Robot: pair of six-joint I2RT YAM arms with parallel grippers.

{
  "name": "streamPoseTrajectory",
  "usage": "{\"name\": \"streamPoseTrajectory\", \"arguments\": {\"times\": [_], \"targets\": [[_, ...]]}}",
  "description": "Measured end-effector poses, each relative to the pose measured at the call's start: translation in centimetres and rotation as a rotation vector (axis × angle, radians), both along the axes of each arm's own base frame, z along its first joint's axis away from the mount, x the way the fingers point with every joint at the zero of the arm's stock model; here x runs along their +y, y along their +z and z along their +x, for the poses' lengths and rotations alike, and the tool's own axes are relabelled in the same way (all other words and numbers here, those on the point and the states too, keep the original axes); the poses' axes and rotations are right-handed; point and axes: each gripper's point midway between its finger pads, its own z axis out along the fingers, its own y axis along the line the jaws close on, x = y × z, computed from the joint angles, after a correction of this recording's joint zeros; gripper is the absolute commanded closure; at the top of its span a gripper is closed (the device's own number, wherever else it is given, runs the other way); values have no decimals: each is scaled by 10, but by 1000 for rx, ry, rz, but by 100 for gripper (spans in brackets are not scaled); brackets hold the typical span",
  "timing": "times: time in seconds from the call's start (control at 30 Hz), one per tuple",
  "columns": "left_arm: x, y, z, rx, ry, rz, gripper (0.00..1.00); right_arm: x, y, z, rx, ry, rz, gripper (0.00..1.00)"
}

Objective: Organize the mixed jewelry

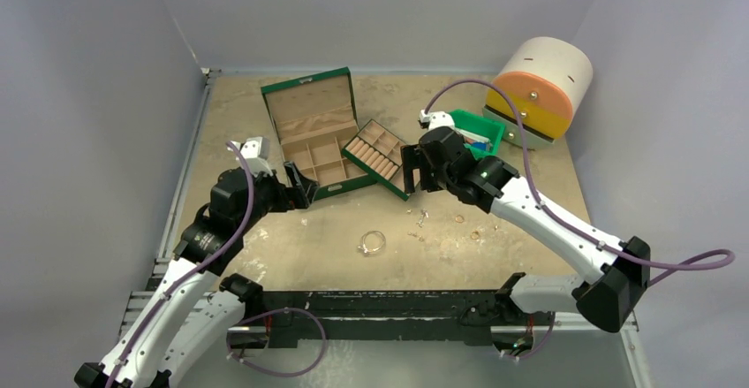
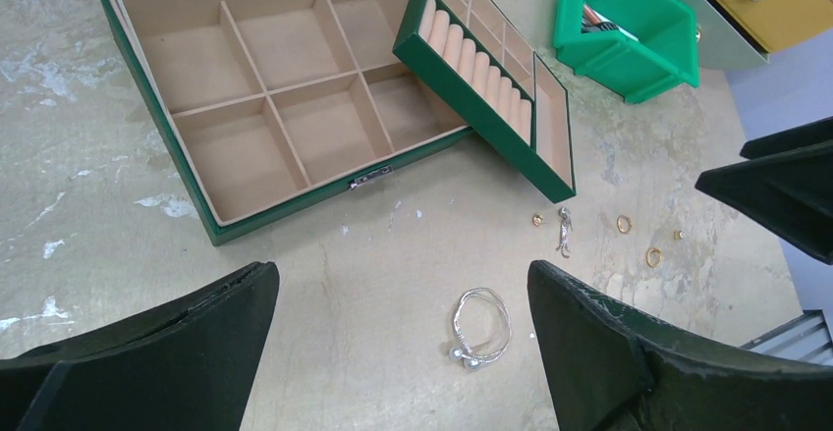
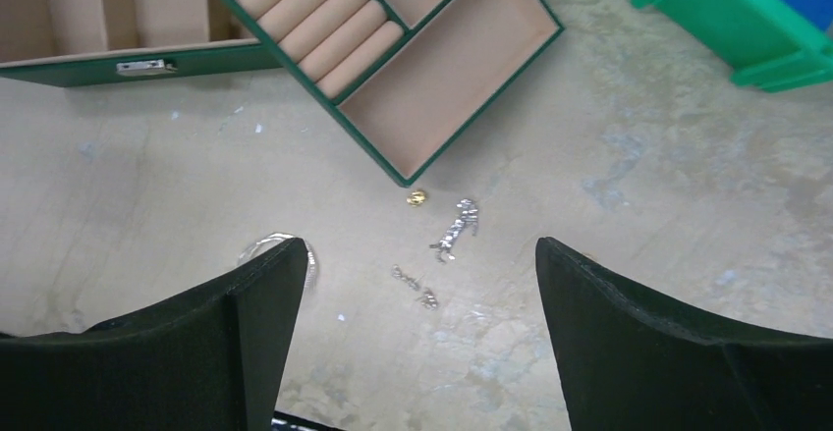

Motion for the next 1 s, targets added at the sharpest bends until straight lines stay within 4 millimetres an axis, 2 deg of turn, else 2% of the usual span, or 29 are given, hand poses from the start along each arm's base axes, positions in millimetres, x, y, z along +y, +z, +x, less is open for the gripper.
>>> {"name": "streamPoseTrajectory", "arguments": {"times": [0.27, 0.47, 0.6, 0.7, 0.8, 0.9, 1.0], "targets": [[0, -1, 1, 4, 3, 3, 2, 32, -19, -9, 81, 69, 91, 19], [-4, -5, 0, 24, -13, -2, 9, 44, -33, -21, 139, 93, 109, 20], [-13, -13, -1, 80, -40, -32, 14, 43, -46, -30, 171, 85, 101, 21], [-23, -26, -2, 158, -59, -67, 18, 39, -57, -37, 196, 71, 93, 21], [-34, -51, -7, 263, -77, -87, 21, 33, -63, -41, 209, 55, 89, 21], [-43, -79, -19, 373, -97, -84, 23, 30, -60, -42, 200, 37, 103, 20], [-53, -94, -28, 441, -111, -83, 25, 23, -52, -44, 168, 16, 120, 20]]}}
